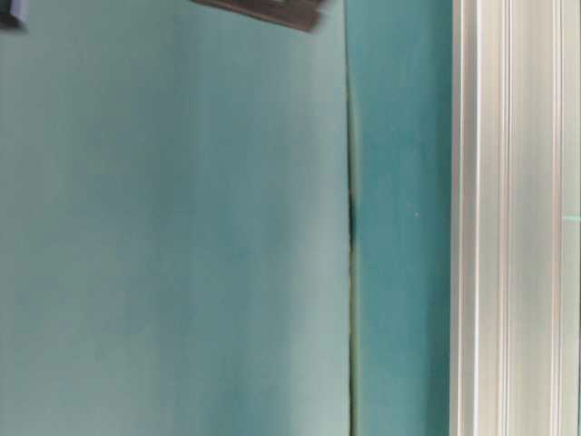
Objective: Lift the metal rail with both hands and move it towards you.
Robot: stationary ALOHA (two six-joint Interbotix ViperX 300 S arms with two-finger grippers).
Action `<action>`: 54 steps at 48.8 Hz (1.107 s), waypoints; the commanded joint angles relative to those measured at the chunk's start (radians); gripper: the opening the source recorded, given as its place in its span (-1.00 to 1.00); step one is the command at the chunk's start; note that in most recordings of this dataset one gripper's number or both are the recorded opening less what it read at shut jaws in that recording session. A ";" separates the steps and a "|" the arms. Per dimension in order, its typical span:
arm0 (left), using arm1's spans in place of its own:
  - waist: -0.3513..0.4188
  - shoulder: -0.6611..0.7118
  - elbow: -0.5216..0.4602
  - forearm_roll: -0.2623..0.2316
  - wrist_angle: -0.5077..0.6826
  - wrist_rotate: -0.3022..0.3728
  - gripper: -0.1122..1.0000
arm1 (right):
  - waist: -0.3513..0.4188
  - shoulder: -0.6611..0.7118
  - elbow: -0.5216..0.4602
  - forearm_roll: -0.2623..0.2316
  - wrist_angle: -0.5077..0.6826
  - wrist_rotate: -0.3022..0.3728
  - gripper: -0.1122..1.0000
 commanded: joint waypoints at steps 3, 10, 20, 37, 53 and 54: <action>-0.002 -0.089 0.012 0.000 -0.038 -0.002 0.93 | -0.011 -0.094 0.018 -0.003 -0.031 -0.002 0.89; 0.002 -0.167 0.032 0.000 -0.054 -0.002 0.93 | -0.015 -0.198 0.049 -0.003 -0.107 -0.002 0.89; 0.006 -0.219 0.034 0.000 -0.060 -0.003 0.93 | -0.017 -0.354 0.117 -0.003 -0.242 -0.003 0.89; 0.006 -0.276 0.032 0.000 -0.130 -0.002 0.93 | -0.018 -0.522 0.167 -0.003 -0.245 -0.003 0.89; 0.005 -0.353 0.037 0.000 -0.181 -0.002 0.93 | -0.060 -0.577 0.176 -0.003 -0.244 -0.003 0.89; 0.005 -0.354 0.037 0.000 -0.181 -0.002 0.93 | -0.060 -0.575 0.176 -0.003 -0.244 -0.003 0.89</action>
